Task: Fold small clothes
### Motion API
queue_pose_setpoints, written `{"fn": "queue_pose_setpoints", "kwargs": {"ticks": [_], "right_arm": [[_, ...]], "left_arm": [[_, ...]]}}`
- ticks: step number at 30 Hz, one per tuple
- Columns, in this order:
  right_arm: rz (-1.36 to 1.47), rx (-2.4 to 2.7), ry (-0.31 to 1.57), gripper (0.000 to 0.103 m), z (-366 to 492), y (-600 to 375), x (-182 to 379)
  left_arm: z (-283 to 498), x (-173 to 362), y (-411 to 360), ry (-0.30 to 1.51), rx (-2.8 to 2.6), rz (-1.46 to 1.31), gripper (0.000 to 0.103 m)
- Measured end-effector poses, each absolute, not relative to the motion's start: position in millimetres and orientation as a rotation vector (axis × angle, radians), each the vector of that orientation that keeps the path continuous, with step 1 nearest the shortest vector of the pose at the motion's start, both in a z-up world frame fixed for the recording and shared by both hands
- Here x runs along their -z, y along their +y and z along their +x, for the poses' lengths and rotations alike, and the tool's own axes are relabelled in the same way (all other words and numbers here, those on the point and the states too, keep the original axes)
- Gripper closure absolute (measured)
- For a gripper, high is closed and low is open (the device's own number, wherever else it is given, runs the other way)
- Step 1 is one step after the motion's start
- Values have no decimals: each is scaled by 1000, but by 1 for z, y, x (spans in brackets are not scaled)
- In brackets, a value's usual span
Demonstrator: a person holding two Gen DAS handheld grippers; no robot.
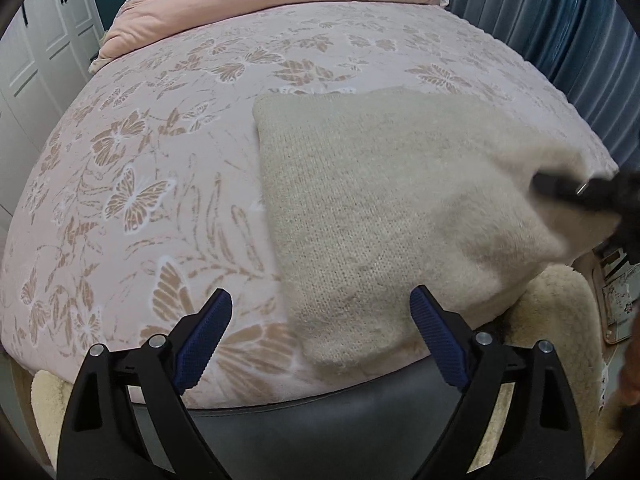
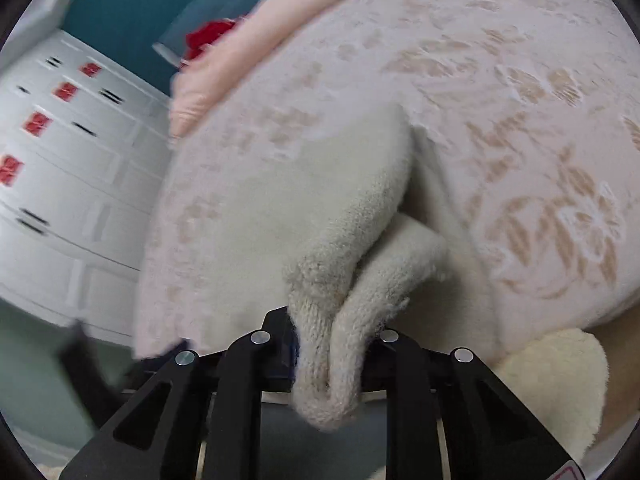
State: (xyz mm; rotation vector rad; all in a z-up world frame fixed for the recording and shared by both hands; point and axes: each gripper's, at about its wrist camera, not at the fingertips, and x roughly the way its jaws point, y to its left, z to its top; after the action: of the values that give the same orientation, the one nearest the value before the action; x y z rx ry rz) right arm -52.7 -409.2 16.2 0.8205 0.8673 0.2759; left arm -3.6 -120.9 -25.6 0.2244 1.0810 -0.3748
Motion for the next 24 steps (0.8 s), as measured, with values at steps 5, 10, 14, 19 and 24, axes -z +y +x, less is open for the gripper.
{"fn": "queue_pose_setpoints", "kwargs": {"ticks": [5,10,14,19,24], "right_arm": [[638,-69,1059,86,-41,-423,39],[799,-37,1075,74,-47,-440,70],[637,69,1060,59,-46,-434,34],[519,68,850,74,-51,-416,-22],[412,-108,929,90,-22,-352,-15]], "left_arm": [[-4,36,-118,1094,358,229,14],[-4,37,-116,1118,373,217,14],[-5,31,-112,1114,375,185,14],[-2,11,-111,1053,356,158,13],[2,2,-115,1029,326,178,13]]}}
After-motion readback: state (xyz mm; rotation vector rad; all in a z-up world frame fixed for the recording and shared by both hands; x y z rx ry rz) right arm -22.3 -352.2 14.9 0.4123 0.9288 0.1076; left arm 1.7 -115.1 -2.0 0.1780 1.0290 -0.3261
